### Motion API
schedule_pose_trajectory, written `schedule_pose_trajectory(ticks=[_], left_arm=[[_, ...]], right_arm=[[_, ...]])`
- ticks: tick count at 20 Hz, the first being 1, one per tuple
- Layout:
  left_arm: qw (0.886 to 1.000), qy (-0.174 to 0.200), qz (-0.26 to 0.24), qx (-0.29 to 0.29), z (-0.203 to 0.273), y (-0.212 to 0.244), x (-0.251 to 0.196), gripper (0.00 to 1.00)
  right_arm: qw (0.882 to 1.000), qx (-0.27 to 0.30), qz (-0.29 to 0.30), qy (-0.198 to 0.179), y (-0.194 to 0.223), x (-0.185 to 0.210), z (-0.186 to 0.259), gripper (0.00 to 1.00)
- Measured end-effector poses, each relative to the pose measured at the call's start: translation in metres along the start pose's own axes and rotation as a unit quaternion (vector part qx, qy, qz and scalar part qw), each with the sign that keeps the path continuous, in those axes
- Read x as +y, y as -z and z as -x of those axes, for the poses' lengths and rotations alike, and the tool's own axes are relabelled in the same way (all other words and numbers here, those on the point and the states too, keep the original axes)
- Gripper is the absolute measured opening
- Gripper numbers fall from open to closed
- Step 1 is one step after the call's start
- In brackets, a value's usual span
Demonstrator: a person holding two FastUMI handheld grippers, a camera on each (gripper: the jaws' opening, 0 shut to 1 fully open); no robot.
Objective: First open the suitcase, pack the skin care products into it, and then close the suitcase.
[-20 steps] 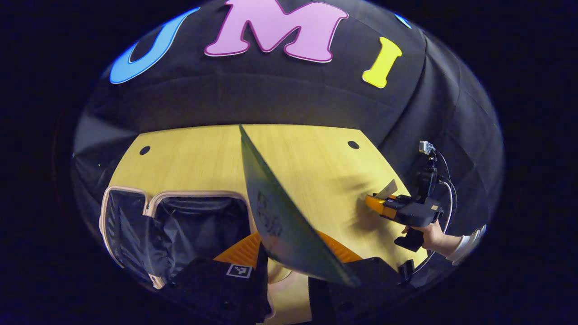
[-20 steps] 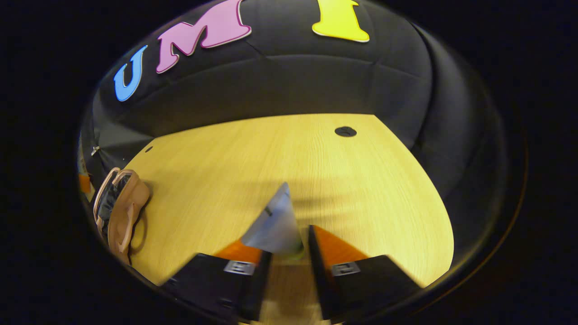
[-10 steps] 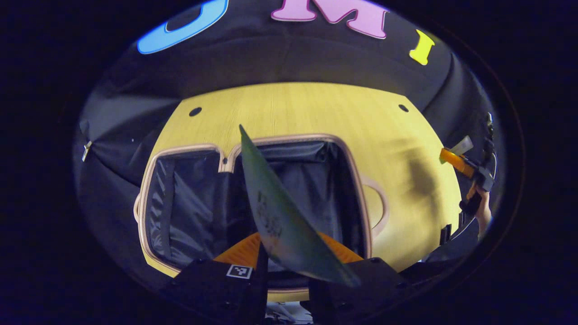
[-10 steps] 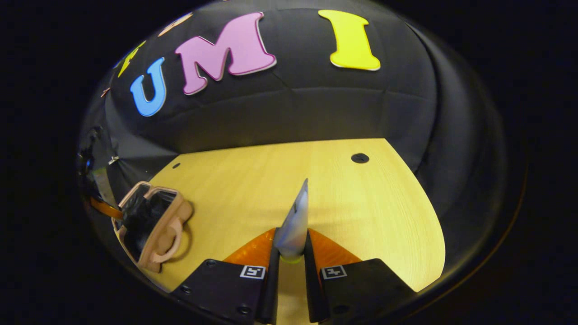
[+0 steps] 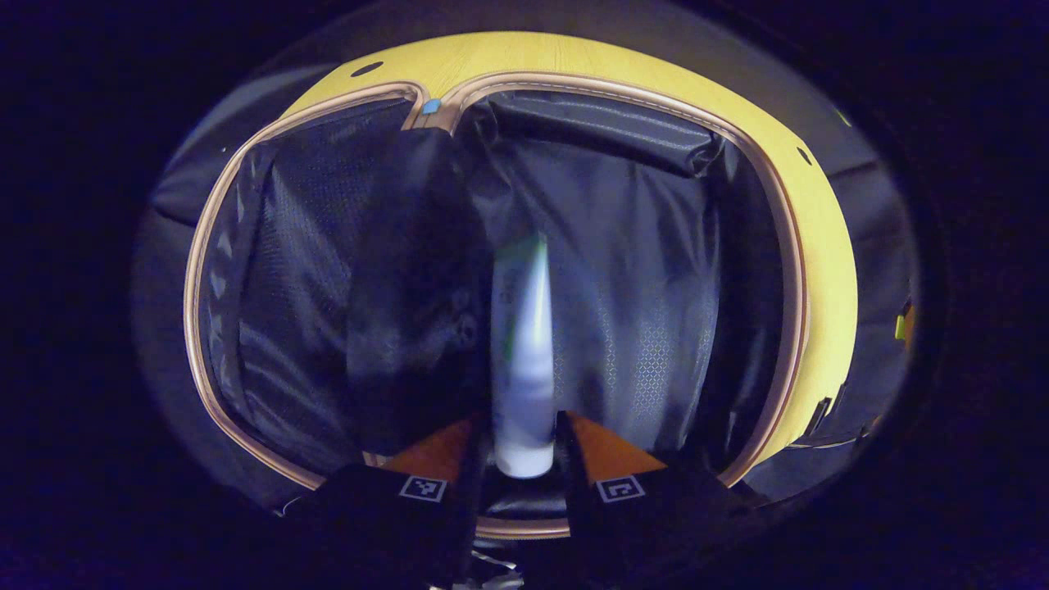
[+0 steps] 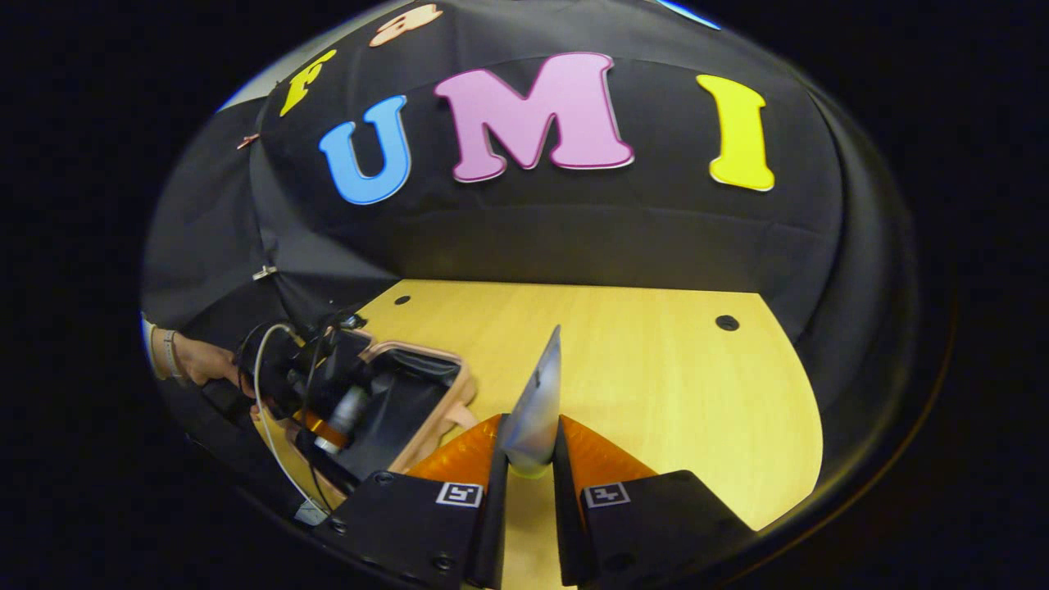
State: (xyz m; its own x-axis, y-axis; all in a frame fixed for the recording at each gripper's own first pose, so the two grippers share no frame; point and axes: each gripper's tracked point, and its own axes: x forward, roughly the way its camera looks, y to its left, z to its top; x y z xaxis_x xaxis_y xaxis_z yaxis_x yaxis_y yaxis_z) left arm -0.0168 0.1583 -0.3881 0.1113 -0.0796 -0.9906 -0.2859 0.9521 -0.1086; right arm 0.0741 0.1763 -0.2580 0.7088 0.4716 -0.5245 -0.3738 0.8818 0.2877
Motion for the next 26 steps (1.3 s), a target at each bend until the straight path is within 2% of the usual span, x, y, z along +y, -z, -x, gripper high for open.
schedule_pose_trajectory(ticks=[4, 6, 9, 12, 13, 14, 16, 18, 20, 21, 22, 23, 24, 26], left_arm=[[0.994, 0.019, -0.069, -0.087, 0.034, -0.023, 0.0, 0.67], [0.987, 0.028, -0.077, -0.136, 0.059, -0.035, 0.009, 0.71], [0.979, 0.025, -0.047, -0.197, 0.095, -0.042, 0.04, 0.71], [0.976, -0.012, 0.0, -0.219, 0.104, -0.036, 0.097, 0.73], [0.976, -0.017, 0.026, -0.218, 0.105, -0.026, 0.114, 0.73], [0.975, -0.015, 0.06, -0.215, 0.104, -0.018, 0.128, 0.73], [0.969, -0.019, 0.123, -0.214, 0.11, -0.009, 0.16, 0.74], [0.963, -0.046, 0.152, -0.218, 0.116, -0.005, 0.185, 0.77], [0.958, -0.076, 0.164, -0.222, 0.116, -0.003, 0.209, 0.77], [0.956, -0.091, 0.171, -0.219, 0.114, -0.001, 0.221, 0.77], [0.954, -0.097, 0.18, -0.218, 0.113, -0.001, 0.23, 0.77], [0.953, -0.094, 0.189, -0.218, 0.11, -0.002, 0.232, 0.77], [0.952, -0.091, 0.196, -0.219, 0.11, -0.004, 0.233, 0.77], [0.948, -0.091, 0.205, -0.227, 0.109, -0.011, 0.238, 0.77]], right_arm=[[0.998, 0.028, -0.012, -0.047, 0.014, 0.067, -0.015, 0.3], [0.995, 0.058, -0.026, -0.072, 0.026, 0.103, -0.028, 0.3], [0.986, 0.146, -0.012, -0.075, 0.059, 0.142, -0.053, 0.3], [0.964, 0.243, -0.053, -0.096, 0.103, 0.185, -0.08, 0.3], [0.956, 0.273, -0.062, -0.085, 0.121, 0.191, -0.09, 0.3], [0.947, 0.307, -0.068, -0.065, 0.14, 0.189, -0.095, 0.23], [0.934, 0.34, -0.1, -0.035, 0.16, 0.186, -0.107, 0.24], [0.926, 0.359, -0.119, -0.005, 0.172, 0.179, -0.112, 0.32], [0.932, 0.341, -0.121, 0.007, 0.169, 0.175, -0.118, 0.32], [0.936, 0.33, -0.123, 0.004, 0.162, 0.176, -0.117, 0.27], [0.937, 0.325, -0.126, 0.004, 0.155, 0.176, -0.117, 0.34], [0.937, 0.322, -0.133, -0.004, 0.152, 0.181, -0.111, 0.31], [0.939, 0.317, -0.137, -0.013, 0.145, 0.184, -0.108, 0.38], [0.947, 0.29, -0.134, -0.032, 0.131, 0.188, -0.098, 0.71]])
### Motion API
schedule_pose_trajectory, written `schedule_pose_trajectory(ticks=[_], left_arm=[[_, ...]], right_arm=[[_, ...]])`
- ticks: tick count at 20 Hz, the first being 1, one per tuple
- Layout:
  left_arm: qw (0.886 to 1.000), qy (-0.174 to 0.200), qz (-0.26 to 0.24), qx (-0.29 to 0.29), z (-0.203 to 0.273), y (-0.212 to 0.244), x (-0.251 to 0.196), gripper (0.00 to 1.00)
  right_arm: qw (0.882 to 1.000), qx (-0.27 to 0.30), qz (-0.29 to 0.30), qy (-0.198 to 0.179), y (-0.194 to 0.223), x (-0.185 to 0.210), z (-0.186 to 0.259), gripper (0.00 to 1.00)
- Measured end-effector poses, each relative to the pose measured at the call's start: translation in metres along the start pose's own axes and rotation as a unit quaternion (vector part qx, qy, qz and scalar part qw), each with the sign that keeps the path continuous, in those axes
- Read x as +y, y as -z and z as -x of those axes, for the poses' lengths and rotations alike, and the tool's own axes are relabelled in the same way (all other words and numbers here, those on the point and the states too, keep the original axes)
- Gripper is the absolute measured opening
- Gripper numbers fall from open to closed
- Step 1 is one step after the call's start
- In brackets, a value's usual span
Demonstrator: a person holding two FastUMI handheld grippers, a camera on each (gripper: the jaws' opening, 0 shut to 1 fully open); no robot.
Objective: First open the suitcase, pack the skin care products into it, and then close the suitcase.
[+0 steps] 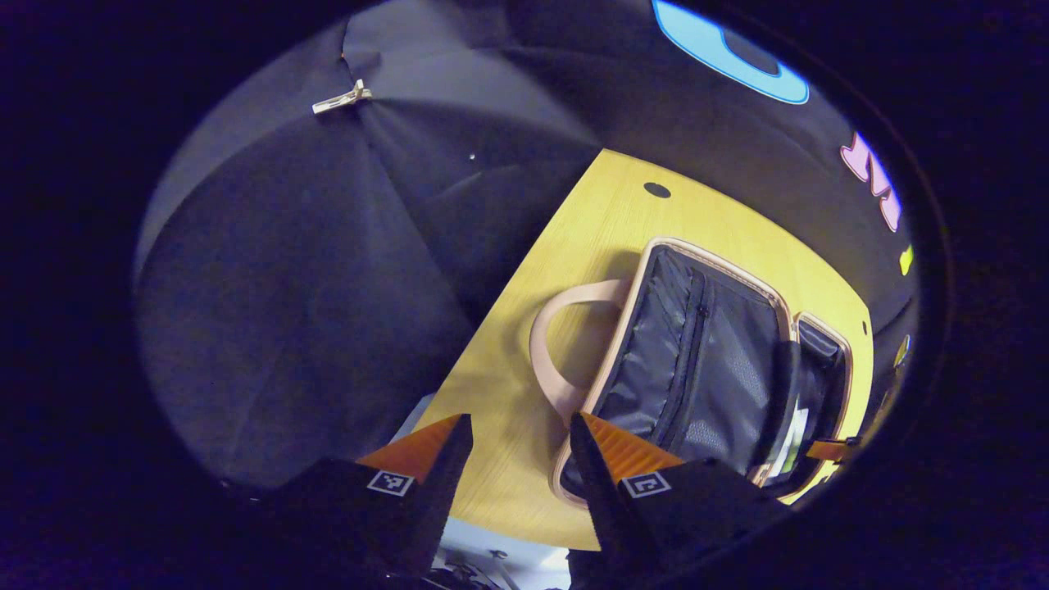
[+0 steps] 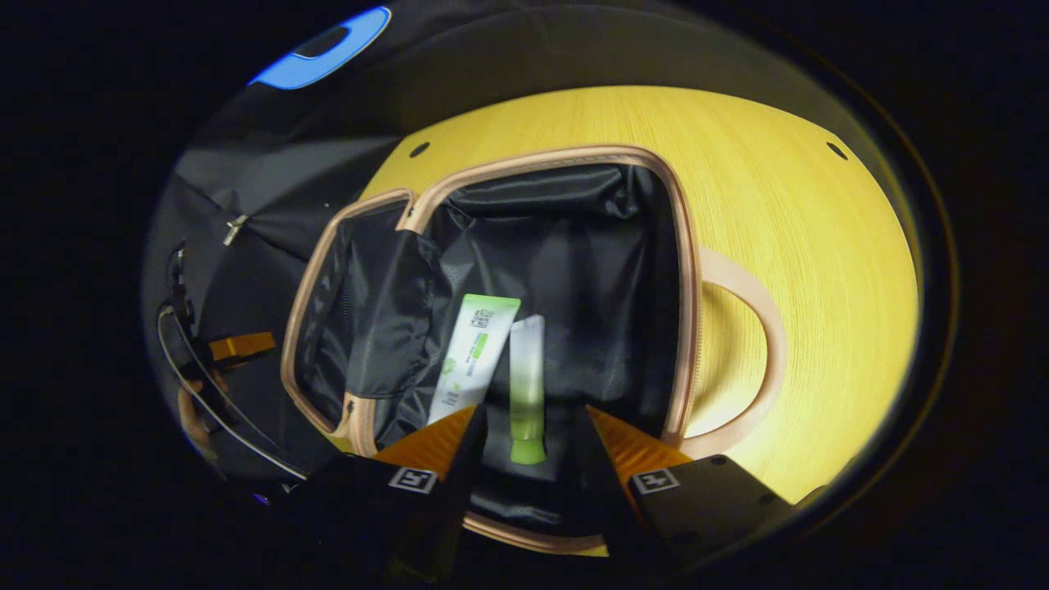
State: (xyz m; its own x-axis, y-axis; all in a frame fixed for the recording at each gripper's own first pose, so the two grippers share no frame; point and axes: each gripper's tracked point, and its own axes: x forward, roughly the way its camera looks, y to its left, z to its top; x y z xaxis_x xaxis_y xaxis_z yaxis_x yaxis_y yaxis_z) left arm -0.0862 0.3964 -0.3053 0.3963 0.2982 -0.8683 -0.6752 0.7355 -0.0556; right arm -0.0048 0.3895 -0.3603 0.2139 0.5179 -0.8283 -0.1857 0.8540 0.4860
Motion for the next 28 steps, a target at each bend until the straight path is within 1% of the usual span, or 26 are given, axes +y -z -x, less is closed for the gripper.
schedule_pose_trajectory(ticks=[1, 3, 4, 5, 7, 8, 10, 12, 14, 17, 18, 19, 20, 21, 22, 25, 26, 28], left_arm=[[1.0, -0.003, 0.008, -0.005, -0.007, -0.007, 0.006, 0.77], [0.999, -0.005, 0.048, -0.007, -0.02, -0.02, 0.01, 0.77], [0.997, -0.002, 0.075, -0.005, -0.025, -0.028, 0.01, 0.77], [0.995, -0.004, 0.099, -0.005, -0.032, -0.035, 0.015, 0.77], [0.992, -0.005, 0.123, 0.006, -0.049, -0.047, 0.021, 0.77], [0.992, -0.007, 0.122, 0.015, -0.059, -0.049, 0.023, 0.77], [0.993, -0.012, 0.113, 0.039, -0.076, -0.046, 0.021, 0.77], [0.992, 0.001, 0.111, 0.058, -0.091, -0.044, 0.009, 0.77], [0.99, 0.001, 0.114, 0.079, -0.102, -0.039, 0.002, 0.77], [0.988, 0.017, 0.118, 0.099, -0.112, -0.032, -0.011, 0.77], [0.989, 0.006, 0.105, 0.104, -0.114, -0.029, -0.008, 0.74], [0.991, 0.015, 0.088, 0.099, -0.121, -0.032, -0.012, 0.71], [0.992, 0.02, 0.072, 0.106, -0.12, -0.027, -0.014, 0.54], [0.992, 0.021, 0.057, 0.108, -0.117, -0.031, -0.017, 0.36], [0.994, 0.026, 0.05, 0.098, -0.114, -0.036, -0.018, 0.19], [0.994, 0.067, 0.047, 0.07, -0.09, -0.049, -0.028, 0.15], [0.994, 0.074, 0.039, 0.063, -0.079, -0.052, -0.031, 0.13], [0.996, 0.074, 0.015, 0.037, -0.06, -0.068, -0.033, 0.11]], right_arm=[[1.0, -0.014, 0.004, -0.009, -0.003, 0.004, 0.014, 0.81], [0.999, -0.048, 0.0, -0.025, -0.012, 0.007, 0.039, 0.81], [0.997, -0.066, -0.002, -0.029, -0.017, 0.005, 0.051, 0.92], [0.996, -0.081, -0.002, -0.03, -0.021, 0.001, 0.063, 0.81], [0.995, -0.098, -0.002, -0.024, -0.027, -0.01, 0.081, 0.81], [0.994, -0.106, -0.006, -0.018, -0.03, -0.017, 0.088, 0.81], [0.993, -0.117, -0.027, -0.017, -0.034, -0.022, 0.1, 0.81], [0.99, -0.13, -0.044, -0.012, -0.037, -0.03, 0.106, 0.81], [0.991, -0.125, -0.052, -0.005, -0.031, -0.037, 0.107, 0.81], [0.991, -0.121, -0.055, 0.003, -0.027, -0.044, 0.109, 0.81], [0.991, -0.122, -0.057, 0.006, -0.026, -0.046, 0.109, 0.81], [0.991, -0.122, -0.058, 0.006, -0.027, -0.046, 0.109, 0.81], [0.99, -0.124, -0.06, 0.004, -0.028, -0.045, 0.11, 0.8], [0.99, -0.125, -0.061, 0.003, -0.029, -0.044, 0.109, 0.8], [0.99, -0.129, -0.064, 0.001, -0.031, -0.042, 0.11, 0.8], [0.988, -0.145, -0.059, -0.009, -0.04, -0.036, 0.119, 0.81], [0.986, -0.158, -0.053, -0.009, -0.045, -0.037, 0.124, 0.81], [0.982, -0.18, -0.045, -0.021, -0.052, -0.035, 0.135, 0.81]])
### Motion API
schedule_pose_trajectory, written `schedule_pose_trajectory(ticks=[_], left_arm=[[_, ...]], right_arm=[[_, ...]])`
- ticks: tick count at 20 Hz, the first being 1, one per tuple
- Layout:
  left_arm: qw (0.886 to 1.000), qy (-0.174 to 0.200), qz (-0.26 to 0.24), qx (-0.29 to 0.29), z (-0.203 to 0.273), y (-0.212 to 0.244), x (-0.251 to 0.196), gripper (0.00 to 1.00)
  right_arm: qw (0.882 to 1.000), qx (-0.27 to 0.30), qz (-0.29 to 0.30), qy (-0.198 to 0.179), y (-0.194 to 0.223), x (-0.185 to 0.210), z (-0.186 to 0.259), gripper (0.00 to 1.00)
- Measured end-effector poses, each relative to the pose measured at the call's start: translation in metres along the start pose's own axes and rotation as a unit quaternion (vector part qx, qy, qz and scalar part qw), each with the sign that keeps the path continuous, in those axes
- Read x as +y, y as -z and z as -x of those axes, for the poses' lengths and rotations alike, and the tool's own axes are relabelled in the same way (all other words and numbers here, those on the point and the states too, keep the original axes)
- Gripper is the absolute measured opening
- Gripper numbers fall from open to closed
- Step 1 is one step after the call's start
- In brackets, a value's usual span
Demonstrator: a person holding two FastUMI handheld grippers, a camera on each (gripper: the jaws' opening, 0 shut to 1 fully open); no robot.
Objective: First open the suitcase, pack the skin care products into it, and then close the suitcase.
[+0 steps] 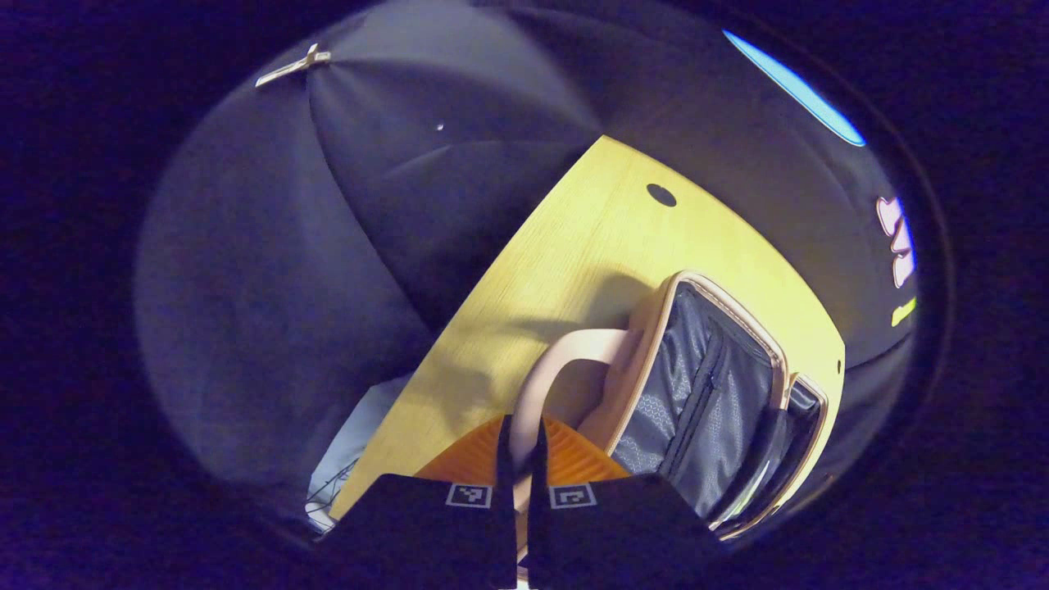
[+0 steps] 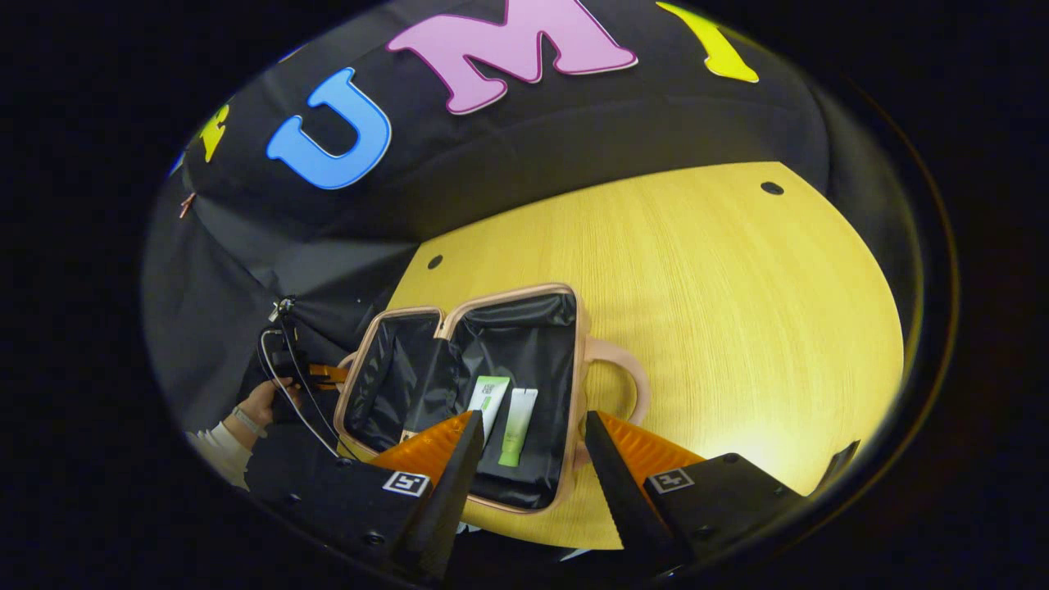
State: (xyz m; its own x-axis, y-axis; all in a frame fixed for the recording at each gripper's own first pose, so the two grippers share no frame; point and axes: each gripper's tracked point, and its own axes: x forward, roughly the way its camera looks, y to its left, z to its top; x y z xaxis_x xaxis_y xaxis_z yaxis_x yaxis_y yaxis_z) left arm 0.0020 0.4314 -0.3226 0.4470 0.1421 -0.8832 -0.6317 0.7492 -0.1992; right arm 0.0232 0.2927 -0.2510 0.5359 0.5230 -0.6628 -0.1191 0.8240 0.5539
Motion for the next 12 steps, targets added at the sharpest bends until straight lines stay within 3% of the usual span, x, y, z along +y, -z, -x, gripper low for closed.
schedule_pose_trajectory(ticks=[3, 6, 12], left_arm=[[0.999, 0.022, -0.008, -0.046, 0.054, -0.017, -0.034, 0.1], [0.993, 0.034, -0.047, -0.098, 0.111, -0.028, -0.072, 0.07], [0.974, 0.107, -0.095, -0.173, 0.213, -0.02, -0.211, 0.06]], right_arm=[[0.999, -0.021, 0.017, -0.03, -0.018, 0.001, 0.013, 0.81], [0.997, -0.036, 0.041, -0.051, -0.037, -0.006, 0.03, 0.81], [0.993, -0.054, 0.064, -0.081, -0.059, -0.039, 0.071, 0.8]])
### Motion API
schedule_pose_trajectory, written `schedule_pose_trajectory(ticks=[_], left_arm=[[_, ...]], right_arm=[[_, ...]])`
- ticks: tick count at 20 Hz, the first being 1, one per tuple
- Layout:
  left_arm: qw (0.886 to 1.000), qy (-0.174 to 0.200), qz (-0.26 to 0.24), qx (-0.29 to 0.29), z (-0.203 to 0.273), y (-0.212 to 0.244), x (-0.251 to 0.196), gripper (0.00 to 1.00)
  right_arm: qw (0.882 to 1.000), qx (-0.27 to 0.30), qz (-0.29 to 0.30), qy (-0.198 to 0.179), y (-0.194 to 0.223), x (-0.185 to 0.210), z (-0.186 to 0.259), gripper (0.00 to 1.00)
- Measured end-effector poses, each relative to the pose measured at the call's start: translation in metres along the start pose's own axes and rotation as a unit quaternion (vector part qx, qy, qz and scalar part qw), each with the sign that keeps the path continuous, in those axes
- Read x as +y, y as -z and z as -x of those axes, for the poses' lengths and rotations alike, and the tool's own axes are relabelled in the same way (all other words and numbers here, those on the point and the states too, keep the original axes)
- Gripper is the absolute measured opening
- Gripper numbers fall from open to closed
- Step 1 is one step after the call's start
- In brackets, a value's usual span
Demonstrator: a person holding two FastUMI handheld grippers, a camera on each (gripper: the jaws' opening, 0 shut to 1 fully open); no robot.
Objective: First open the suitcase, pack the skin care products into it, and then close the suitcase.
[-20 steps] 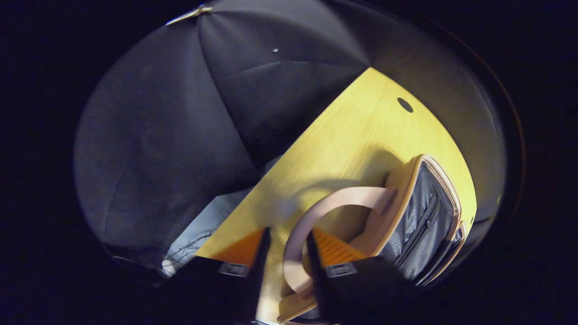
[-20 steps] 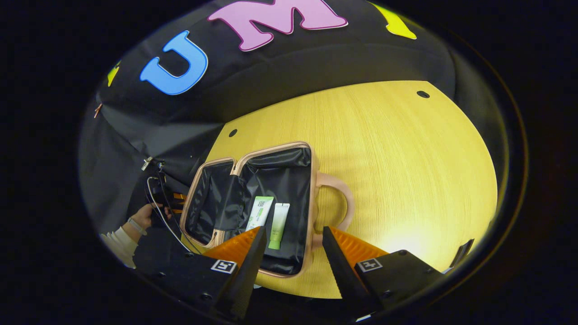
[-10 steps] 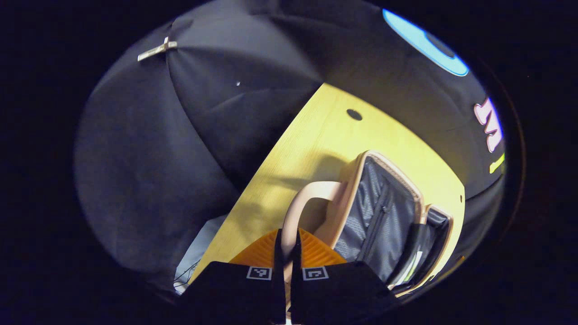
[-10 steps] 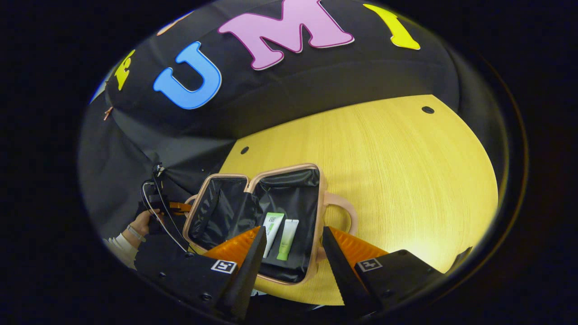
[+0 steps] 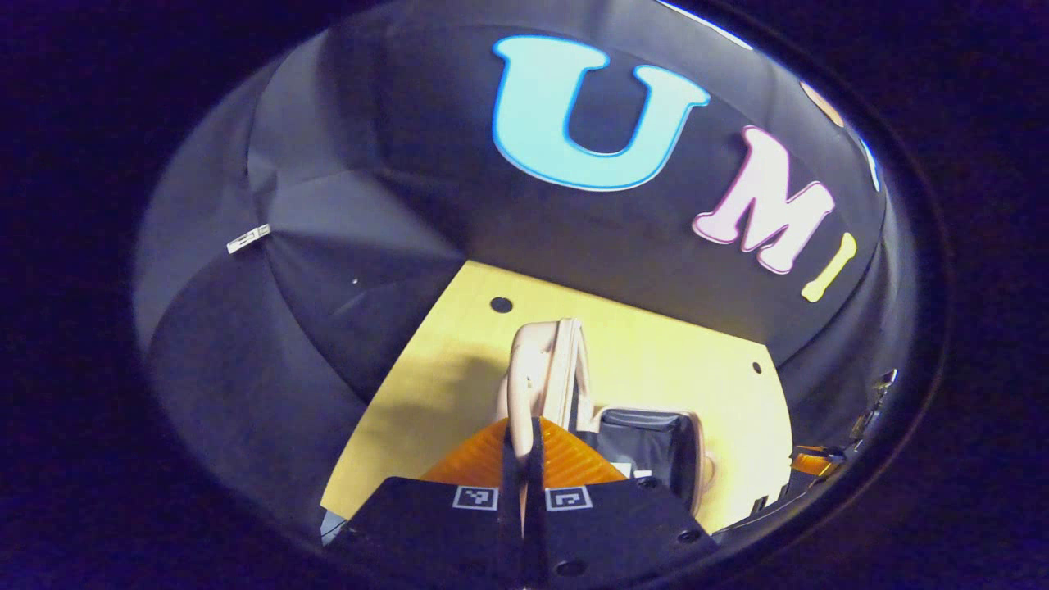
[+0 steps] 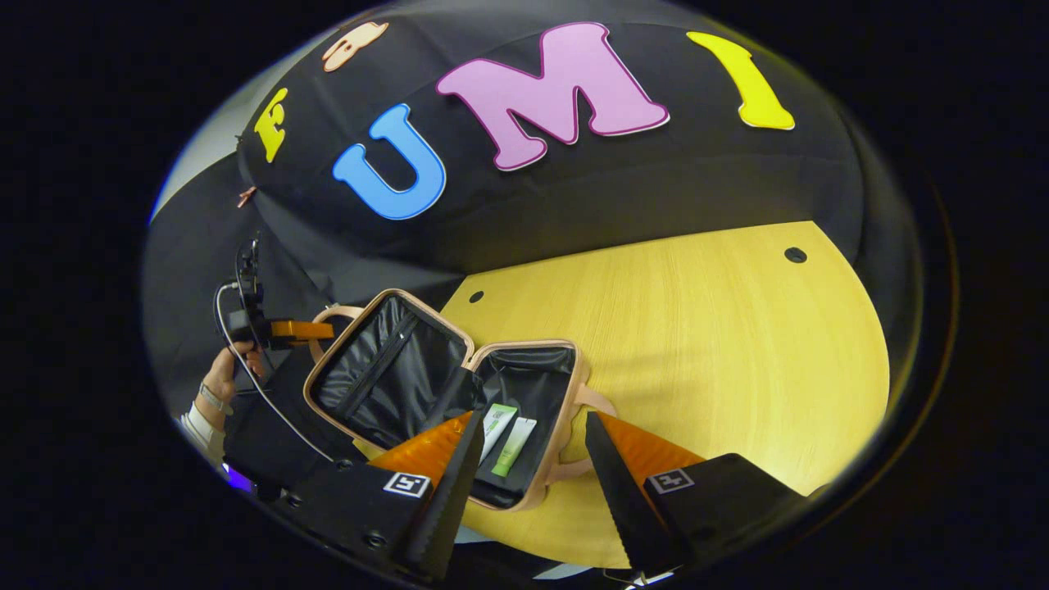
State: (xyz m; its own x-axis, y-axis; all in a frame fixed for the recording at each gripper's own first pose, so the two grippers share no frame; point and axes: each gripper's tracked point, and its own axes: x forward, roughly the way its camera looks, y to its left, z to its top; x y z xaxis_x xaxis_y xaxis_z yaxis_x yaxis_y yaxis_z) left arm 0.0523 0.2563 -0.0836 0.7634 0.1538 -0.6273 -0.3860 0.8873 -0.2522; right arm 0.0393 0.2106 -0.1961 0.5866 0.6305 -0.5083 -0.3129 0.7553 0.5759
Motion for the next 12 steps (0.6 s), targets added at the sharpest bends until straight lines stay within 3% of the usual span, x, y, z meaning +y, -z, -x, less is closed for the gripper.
schedule_pose_trajectory(ticks=[4, 8, 11, 12], left_arm=[[0.997, 0.064, -0.036, -0.002, 0.01, 0.012, -0.119, 0.06], [0.986, 0.154, -0.051, 0.048, -0.024, 0.073, -0.244, 0.06], [0.978, 0.167, -0.068, 0.107, -0.072, 0.145, -0.305, 0.03], [0.976, 0.162, -0.076, 0.122, -0.086, 0.166, -0.316, 0.07]], right_arm=[[1.0, -0.015, 0.009, -0.012, -0.001, -0.019, 0.034, 0.8], [1.0, -0.008, 0.028, -0.009, 0.005, -0.043, 0.063, 0.8], [1.0, -0.006, 0.029, -0.009, 0.004, -0.057, 0.081, 0.81], [1.0, -0.003, 0.029, -0.008, 0.005, -0.06, 0.088, 0.81]])
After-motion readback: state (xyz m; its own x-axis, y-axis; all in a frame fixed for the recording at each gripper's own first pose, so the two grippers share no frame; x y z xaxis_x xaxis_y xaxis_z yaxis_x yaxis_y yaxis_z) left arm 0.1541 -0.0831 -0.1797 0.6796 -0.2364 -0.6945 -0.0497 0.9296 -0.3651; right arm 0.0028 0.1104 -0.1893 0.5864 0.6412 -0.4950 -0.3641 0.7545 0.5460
